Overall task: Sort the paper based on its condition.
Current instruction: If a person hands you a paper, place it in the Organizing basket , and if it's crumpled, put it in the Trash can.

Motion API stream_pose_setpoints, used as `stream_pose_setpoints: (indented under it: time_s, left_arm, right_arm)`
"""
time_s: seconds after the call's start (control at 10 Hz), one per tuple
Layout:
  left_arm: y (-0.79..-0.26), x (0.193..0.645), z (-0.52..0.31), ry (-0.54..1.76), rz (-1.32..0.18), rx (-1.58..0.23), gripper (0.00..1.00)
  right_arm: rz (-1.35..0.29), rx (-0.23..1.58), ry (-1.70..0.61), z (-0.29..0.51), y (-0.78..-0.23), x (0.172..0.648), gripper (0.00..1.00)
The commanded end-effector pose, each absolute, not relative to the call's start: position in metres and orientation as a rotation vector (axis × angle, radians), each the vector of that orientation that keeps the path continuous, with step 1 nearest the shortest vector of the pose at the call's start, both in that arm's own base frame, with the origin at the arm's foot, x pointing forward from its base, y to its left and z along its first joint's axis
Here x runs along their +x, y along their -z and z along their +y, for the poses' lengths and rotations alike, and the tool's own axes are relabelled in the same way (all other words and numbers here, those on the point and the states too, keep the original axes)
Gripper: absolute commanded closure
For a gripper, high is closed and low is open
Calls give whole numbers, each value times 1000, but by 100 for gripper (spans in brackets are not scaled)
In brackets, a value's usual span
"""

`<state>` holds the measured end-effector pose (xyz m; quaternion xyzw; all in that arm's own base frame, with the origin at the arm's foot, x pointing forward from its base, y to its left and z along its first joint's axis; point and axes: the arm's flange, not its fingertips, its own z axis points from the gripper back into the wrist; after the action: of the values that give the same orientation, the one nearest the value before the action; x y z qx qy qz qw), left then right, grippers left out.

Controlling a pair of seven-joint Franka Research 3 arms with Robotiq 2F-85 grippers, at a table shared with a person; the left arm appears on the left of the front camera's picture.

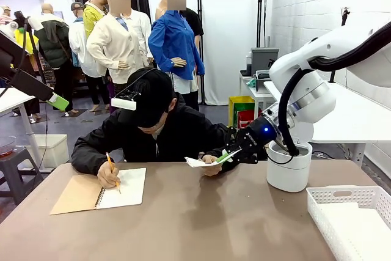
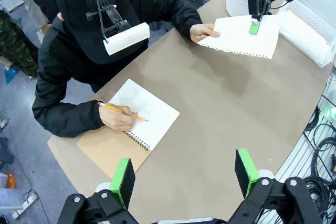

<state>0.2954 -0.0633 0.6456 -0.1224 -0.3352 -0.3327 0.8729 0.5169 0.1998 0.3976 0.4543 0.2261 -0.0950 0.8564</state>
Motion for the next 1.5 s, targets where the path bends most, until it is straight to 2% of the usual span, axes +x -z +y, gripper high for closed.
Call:
stream_pose_setpoints:
  time_s: [0.0,0.2,0.4,0.8,1.1,1.4]
  left_arm:
    - [-646,296,-63,690,-703,-259,0]
    - [-646,296,-63,690,-703,-259,0]
    - [-646,296,-63,690,-703,-259,0]
    - [-646,296,-63,690,-703,-259,0]
    - [-646,296,-63,690,-703,-259,0]
    - [-646,296,-63,690,-703,-259,0]
  right_arm:
    - [415,992,89,198,-427,515,100]
    - [350,955,-39,192,-466,511,100]
    - [181,910,-175,180,-512,501,100]
    - [-134,709,-407,154,-609,456,100]
    - [-264,566,-421,133,-648,420,100]
    - [-317,468,-332,106,-650,398,100]
